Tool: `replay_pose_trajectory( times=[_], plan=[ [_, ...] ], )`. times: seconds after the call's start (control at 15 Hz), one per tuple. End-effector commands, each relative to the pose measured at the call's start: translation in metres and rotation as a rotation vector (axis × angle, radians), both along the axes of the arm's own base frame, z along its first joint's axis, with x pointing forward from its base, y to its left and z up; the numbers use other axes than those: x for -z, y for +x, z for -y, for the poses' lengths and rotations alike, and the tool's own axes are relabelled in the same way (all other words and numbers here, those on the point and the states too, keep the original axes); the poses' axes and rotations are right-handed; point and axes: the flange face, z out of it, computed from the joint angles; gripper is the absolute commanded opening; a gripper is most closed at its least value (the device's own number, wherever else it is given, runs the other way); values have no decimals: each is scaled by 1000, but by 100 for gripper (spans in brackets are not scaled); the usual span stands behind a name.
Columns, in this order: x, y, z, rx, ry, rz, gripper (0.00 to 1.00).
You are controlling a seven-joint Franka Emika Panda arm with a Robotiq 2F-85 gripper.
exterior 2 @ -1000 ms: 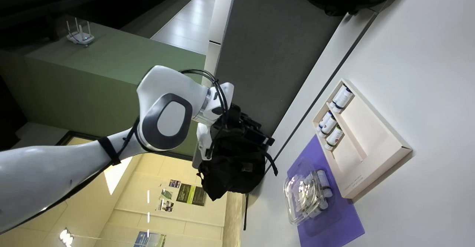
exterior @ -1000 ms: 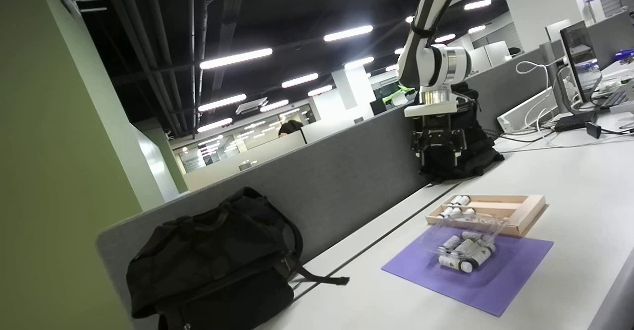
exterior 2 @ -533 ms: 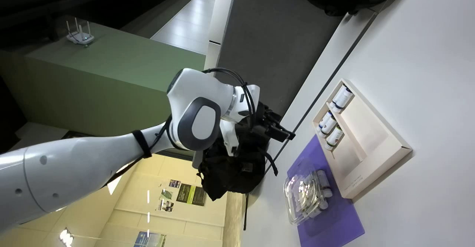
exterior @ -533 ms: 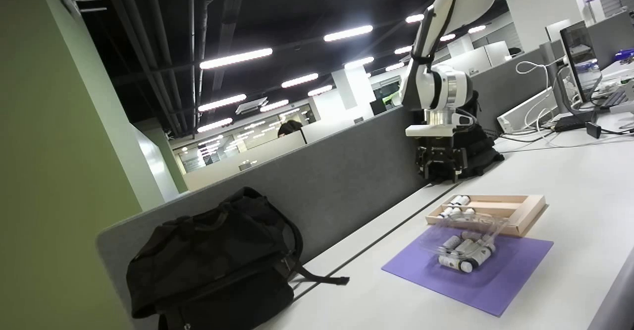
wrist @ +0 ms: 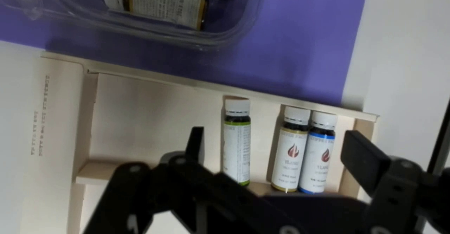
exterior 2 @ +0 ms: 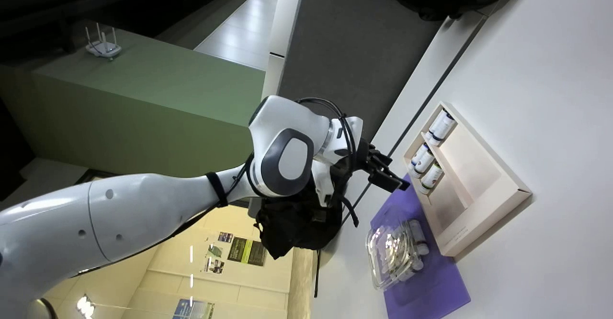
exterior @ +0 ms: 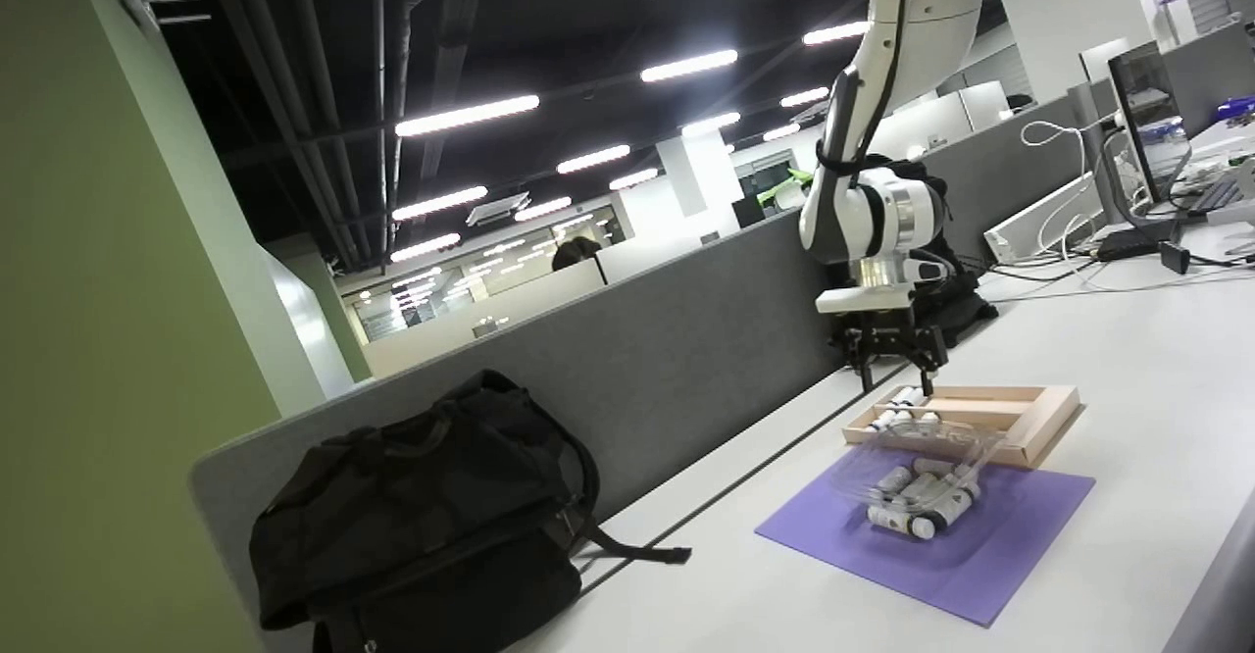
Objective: Remove all the bottles on the tray
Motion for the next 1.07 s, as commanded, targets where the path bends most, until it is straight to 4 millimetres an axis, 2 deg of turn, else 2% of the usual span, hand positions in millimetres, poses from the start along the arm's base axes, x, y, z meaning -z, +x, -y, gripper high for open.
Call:
replay_pose_trajectory(
  times=[0.0,0.27,0.67,1.0],
  plan=[
    [2,0,-1,-9,2,-3,100],
    [1,2,-2,-19,4,0,100],
    [34,0,8,8,7,-79,100],
    [52,2,12,14,11,-109,100]
  ],
)
